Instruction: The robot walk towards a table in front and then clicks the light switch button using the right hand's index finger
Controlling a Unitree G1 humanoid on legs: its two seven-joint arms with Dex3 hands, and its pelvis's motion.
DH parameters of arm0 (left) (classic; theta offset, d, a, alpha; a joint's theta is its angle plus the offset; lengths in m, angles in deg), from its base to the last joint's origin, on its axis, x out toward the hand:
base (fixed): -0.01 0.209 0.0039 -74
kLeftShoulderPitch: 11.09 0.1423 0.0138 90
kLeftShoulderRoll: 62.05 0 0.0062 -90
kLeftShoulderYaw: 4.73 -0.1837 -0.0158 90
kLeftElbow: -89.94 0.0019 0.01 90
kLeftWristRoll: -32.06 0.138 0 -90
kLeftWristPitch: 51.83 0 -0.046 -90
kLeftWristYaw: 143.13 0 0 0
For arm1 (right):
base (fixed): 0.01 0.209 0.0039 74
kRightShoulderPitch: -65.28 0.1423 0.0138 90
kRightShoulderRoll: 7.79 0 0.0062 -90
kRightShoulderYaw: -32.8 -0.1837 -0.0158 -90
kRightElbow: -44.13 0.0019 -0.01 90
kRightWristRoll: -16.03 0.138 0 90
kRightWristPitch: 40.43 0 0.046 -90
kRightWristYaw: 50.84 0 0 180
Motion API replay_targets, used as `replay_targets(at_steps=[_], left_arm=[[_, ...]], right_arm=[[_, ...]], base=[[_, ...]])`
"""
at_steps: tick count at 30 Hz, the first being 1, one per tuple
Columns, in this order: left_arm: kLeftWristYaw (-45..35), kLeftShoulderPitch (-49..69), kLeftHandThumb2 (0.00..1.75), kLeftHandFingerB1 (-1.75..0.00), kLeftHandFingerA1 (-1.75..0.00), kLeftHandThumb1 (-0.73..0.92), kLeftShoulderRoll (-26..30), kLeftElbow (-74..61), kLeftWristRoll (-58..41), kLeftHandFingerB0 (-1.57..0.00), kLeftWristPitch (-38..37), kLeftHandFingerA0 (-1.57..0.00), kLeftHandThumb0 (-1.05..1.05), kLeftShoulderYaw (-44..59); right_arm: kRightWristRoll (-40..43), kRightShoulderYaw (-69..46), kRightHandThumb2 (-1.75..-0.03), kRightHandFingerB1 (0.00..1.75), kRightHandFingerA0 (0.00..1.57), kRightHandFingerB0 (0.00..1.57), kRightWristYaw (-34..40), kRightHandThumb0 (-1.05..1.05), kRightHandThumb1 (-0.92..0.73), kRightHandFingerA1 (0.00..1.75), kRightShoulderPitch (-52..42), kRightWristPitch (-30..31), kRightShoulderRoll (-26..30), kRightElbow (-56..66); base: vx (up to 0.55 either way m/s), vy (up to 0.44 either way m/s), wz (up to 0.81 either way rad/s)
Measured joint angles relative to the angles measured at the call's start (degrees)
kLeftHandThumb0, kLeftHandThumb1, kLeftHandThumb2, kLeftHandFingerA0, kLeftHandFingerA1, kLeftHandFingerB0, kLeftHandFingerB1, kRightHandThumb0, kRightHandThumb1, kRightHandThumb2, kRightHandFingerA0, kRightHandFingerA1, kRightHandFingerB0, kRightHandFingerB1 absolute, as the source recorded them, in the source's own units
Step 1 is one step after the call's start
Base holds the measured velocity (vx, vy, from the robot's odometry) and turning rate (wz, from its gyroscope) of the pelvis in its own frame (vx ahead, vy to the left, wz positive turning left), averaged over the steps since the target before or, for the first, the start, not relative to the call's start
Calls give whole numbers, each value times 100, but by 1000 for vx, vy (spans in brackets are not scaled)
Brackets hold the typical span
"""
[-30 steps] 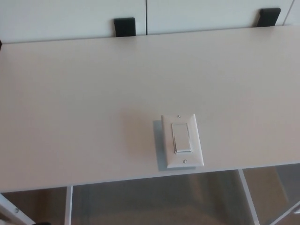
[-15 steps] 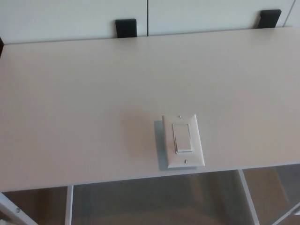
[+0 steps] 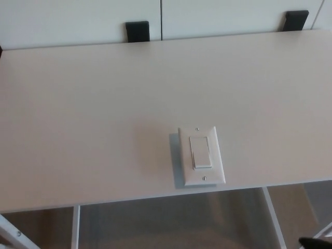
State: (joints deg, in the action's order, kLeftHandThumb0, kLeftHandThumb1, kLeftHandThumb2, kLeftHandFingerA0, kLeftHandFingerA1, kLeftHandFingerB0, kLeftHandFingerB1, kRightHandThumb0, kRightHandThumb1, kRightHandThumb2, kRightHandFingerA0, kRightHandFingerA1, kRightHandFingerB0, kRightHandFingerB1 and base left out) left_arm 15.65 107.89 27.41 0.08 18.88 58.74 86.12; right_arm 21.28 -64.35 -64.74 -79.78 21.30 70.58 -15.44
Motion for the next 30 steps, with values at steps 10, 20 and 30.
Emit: replay_targets(at_steps=[10, 20, 30], left_arm=[[-5, 5, 98, -51, -56, 58, 7, -32, -1, -15, 0, -26, -15, -27], [-7, -15, 98, -51, -56, 58, 7, -36, -1, -15, -1, -26, -17, -37], [-7, -54, 97, -51, -57, 57, 6, -53, -1, -16, 0, -28, -15, -39]], right_arm=[[-795, -1183, -62, 32, 34, 34, 168, -68, -70, 43, 1528, -453, 185, 1046], [-1753, -969, -61, 34, 25, 45, 73, -74, -69, 41, 3090, -245, 679, 1076], [-2768, -330, -92, 46, 15, 34, -64, -78, -60, 45, 4229, 99, 958, 629]], base=[[0, 0, 0], [0, 0, 0], [0, 0, 0]])
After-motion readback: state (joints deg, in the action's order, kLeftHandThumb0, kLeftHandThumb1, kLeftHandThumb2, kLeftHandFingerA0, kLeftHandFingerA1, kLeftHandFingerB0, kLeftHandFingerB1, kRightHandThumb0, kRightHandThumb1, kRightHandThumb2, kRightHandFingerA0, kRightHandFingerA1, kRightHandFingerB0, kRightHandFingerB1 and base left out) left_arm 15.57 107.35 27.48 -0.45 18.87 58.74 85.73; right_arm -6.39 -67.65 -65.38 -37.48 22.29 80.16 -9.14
